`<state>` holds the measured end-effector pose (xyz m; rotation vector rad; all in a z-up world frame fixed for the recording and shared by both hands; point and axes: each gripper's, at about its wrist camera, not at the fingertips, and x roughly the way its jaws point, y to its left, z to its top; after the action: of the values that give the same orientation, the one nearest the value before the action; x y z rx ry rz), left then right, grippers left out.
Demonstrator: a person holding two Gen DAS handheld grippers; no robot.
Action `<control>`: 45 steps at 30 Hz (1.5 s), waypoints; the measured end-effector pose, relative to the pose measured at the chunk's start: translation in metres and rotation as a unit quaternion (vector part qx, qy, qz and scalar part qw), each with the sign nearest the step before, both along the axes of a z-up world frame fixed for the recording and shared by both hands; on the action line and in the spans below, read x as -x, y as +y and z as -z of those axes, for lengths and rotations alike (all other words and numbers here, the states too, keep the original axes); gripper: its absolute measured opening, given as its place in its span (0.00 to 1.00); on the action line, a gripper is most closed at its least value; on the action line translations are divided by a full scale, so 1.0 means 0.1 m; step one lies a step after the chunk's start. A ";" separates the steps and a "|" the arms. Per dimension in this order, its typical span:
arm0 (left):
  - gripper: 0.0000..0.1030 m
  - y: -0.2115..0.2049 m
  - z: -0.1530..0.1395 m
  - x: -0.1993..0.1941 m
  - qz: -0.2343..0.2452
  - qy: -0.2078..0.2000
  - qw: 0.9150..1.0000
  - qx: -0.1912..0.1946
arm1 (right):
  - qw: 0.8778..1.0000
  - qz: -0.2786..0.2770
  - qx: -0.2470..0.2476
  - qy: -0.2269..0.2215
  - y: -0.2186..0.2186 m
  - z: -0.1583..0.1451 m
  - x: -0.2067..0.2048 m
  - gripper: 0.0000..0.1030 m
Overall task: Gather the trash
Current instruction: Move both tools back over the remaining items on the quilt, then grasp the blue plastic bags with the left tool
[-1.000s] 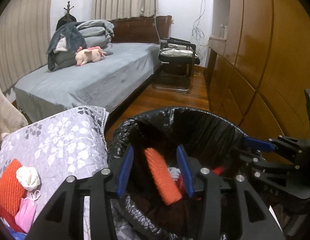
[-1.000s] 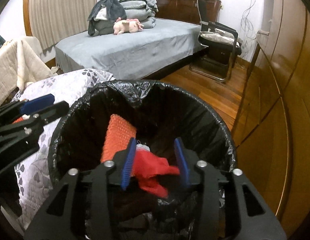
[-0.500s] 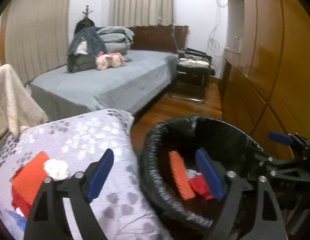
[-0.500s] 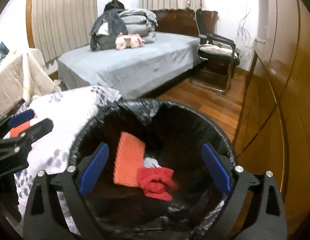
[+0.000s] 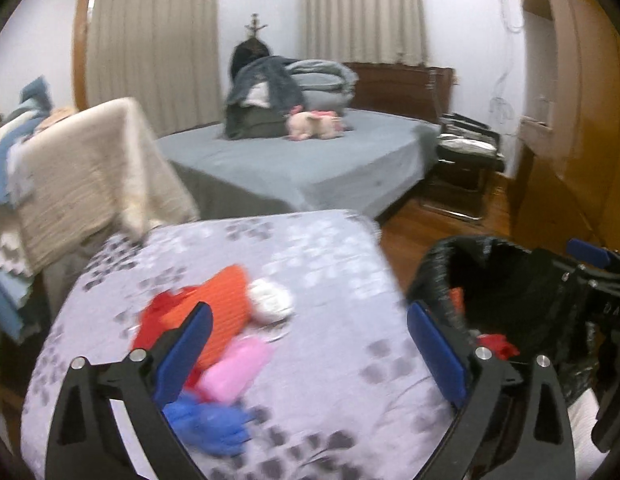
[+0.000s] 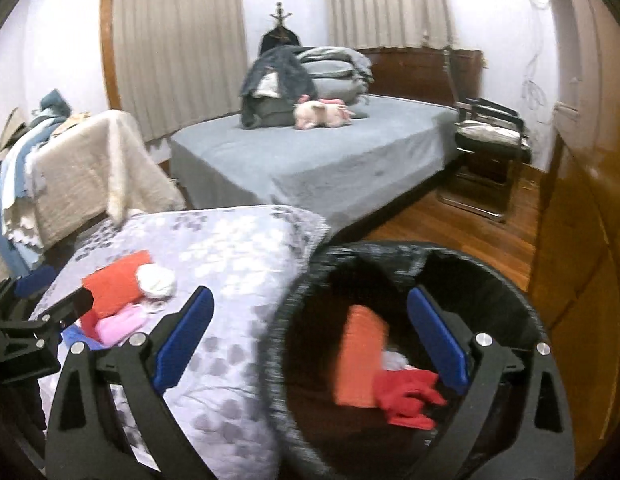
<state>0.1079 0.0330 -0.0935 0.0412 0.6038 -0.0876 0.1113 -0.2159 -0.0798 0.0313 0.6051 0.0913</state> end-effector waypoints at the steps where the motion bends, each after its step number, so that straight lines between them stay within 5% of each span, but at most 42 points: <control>1: 0.93 0.10 0.03 0.03 -0.012 0.003 1.000 -0.002 | 1.000 -0.010 -0.001 -0.001 0.10 0.01 -0.02 0.92; 12: 0.93 0.75 0.44 0.20 -0.098 0.032 0.995 -0.009 | 0.997 -0.082 -0.004 -0.004 0.85 0.23 -0.08 0.92; 27: 0.91 0.80 0.96 -0.02 -0.103 0.088 0.991 0.008 | 0.994 -0.104 0.020 0.020 1.14 0.52 -0.14 0.92; 35: 0.64 0.91 0.98 0.03 -0.099 0.097 0.990 0.030 | 0.993 -0.112 0.027 0.030 1.21 0.58 -0.18 0.92; 45: 0.53 1.12 0.90 0.22 -0.110 0.087 0.988 0.059 | 0.991 -0.130 0.028 0.033 1.43 0.62 -0.17 0.92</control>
<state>0.0860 0.1448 -0.1834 -0.1490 0.7734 0.0889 0.1286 -0.0725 -0.1419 -0.0997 0.6762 0.3274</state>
